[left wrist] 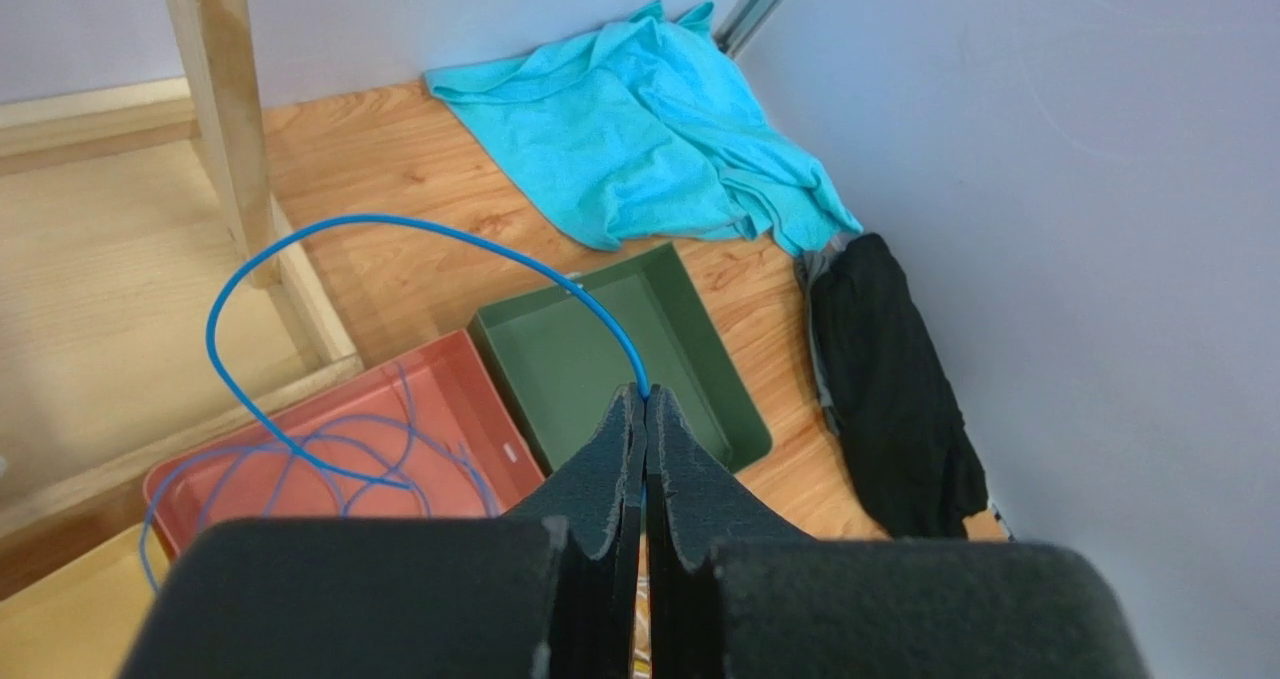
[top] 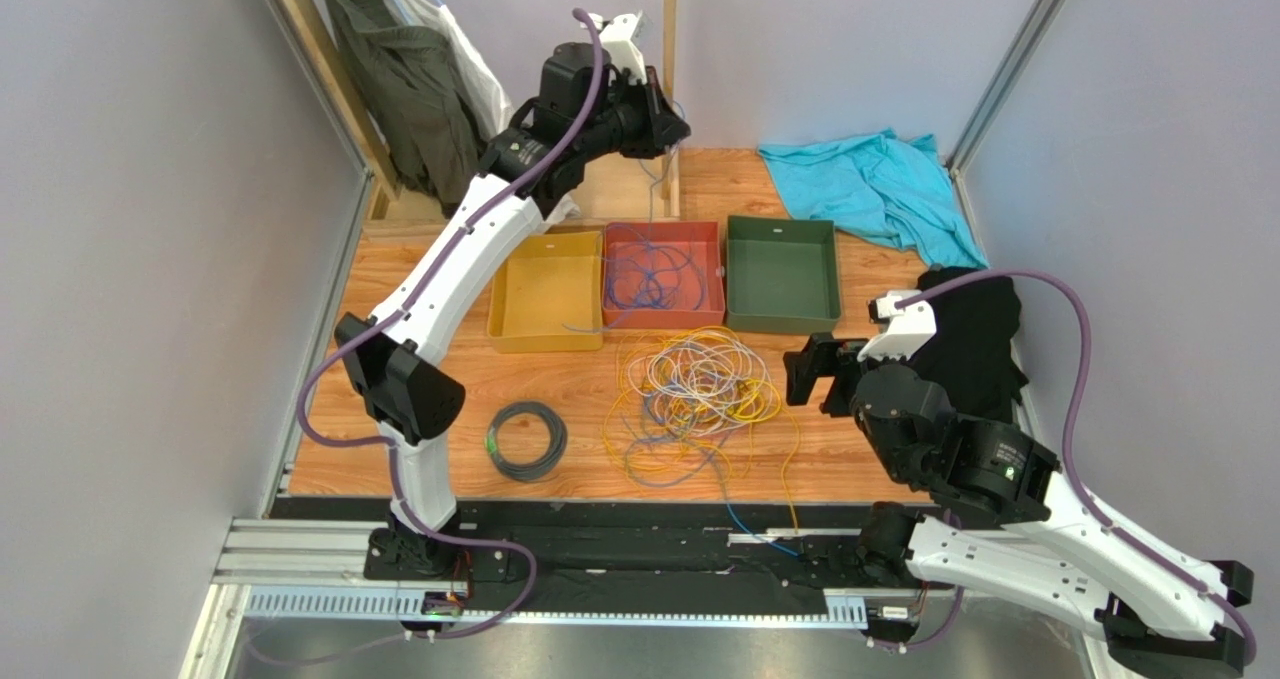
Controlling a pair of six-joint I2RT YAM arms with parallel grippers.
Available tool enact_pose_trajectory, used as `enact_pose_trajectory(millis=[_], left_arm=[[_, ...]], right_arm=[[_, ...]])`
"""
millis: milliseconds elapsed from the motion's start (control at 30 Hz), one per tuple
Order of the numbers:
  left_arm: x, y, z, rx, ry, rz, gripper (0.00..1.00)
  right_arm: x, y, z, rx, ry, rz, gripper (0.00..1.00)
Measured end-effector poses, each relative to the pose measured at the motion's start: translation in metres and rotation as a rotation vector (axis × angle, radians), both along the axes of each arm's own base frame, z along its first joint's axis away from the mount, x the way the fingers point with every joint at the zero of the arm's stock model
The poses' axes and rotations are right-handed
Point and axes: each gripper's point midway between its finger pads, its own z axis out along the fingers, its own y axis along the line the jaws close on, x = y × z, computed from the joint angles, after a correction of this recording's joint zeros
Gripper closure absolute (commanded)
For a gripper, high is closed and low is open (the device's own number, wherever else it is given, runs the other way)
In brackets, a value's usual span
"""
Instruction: Untangle the cables
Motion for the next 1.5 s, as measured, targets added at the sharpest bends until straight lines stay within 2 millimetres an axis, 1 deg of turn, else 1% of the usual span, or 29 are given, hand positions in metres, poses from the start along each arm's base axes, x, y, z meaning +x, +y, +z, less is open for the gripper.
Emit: enact_pose_trajectory(millis=[67,167,267,300,367,400,467,533,667,733,767,833,867,933,1000,1067,1167,1200,1233,1267,1300,1367,1433,1500], left_arm=[[0.002,-0.003,-0.013,0.003,0.013,-0.009,1.00],[0.005,-0.005,-0.049,0.030,0.055,-0.012,1.00],[0.004,-0.004,-0.086,0.072,0.111,-0.009,1.00],[0.004,-0.003,-0.092,0.080,0.121,-0.007,1.00],[0.005,-0.003,-0.093,0.086,0.114,-0.005,1.00],[0.006,-0.003,-0.089,0.083,0.102,-0.005,1.00],[0.011,-0.005,-0.070,0.066,0.060,-0.004,1.00],[0.015,-0.007,-0.040,0.033,0.002,-0.003,1.00],[0.015,-0.007,0.021,-0.044,-0.120,-0.003,1.00],[0.013,-0.006,0.042,-0.073,-0.165,-0.002,1.00],[0.013,-0.006,0.049,-0.082,-0.180,-0.002,1.00],[0.013,-0.006,0.052,-0.088,-0.189,-0.001,1.00],[0.013,-0.006,0.052,-0.088,-0.189,-0.001,1.00],[0.014,-0.007,0.045,-0.080,-0.177,-0.002,1.00],[0.017,-0.008,0.033,-0.070,-0.161,-0.003,1.00],[0.021,-0.011,0.010,-0.053,-0.130,-0.005,1.00],[0.026,-0.015,-0.043,-0.006,-0.054,-0.005,1.00],[0.027,-0.015,-0.068,0.016,-0.022,-0.002,1.00],[0.028,-0.015,-0.089,0.037,0.010,0.000,1.00],[0.029,-0.015,-0.115,0.064,0.051,0.003,1.00],[0.030,-0.015,-0.134,0.083,0.080,0.003,1.00],[0.028,-0.015,-0.177,0.124,0.152,0.001,1.00],[0.025,-0.014,-0.209,0.156,0.213,-0.003,1.00],[0.024,-0.015,-0.234,0.182,0.263,-0.010,1.00]], right_arm=[[0.001,-0.002,0.000,-0.013,-0.005,-0.005,0.11],[0.002,-0.002,-0.001,-0.030,-0.007,-0.009,0.10],[0.003,-0.002,-0.002,-0.040,-0.004,-0.007,0.11],[0.003,-0.001,-0.002,-0.043,-0.003,-0.007,0.11],[0.003,-0.001,-0.003,-0.046,-0.002,-0.006,0.11],[0.003,-0.001,-0.003,-0.047,-0.003,-0.006,0.11],[0.003,-0.002,-0.003,-0.051,-0.005,-0.007,0.11],[0.003,-0.002,-0.002,-0.053,-0.006,-0.010,0.11],[0.004,-0.002,-0.003,-0.055,-0.006,-0.011,0.11],[0.004,-0.002,-0.003,-0.057,-0.005,-0.011,0.11],[0.004,-0.002,-0.003,-0.059,-0.004,-0.010,0.11],[0.004,-0.002,-0.003,-0.061,-0.004,-0.010,0.11],[0.004,-0.002,-0.003,-0.061,-0.005,-0.009,0.11],[0.004,-0.002,-0.003,-0.058,-0.007,-0.010,0.11],[0.003,-0.003,-0.001,-0.051,-0.010,-0.010,0.11],[0.003,-0.005,0.000,-0.045,-0.014,-0.012,0.11],[0.002,-0.007,0.000,-0.046,-0.016,-0.015,0.11],[0.002,-0.007,0.000,-0.048,-0.015,-0.016,0.11],[0.002,-0.007,-0.001,-0.050,-0.014,-0.016,0.11],[0.002,-0.007,-0.001,-0.052,-0.013,-0.016,0.11],[0.002,-0.007,-0.001,-0.054,-0.012,-0.016,0.10],[0.002,-0.008,-0.002,-0.059,-0.010,-0.017,0.10],[0.002,-0.007,-0.004,-0.066,-0.006,-0.017,0.10],[0.003,-0.005,-0.006,-0.078,0.001,-0.016,0.10]])
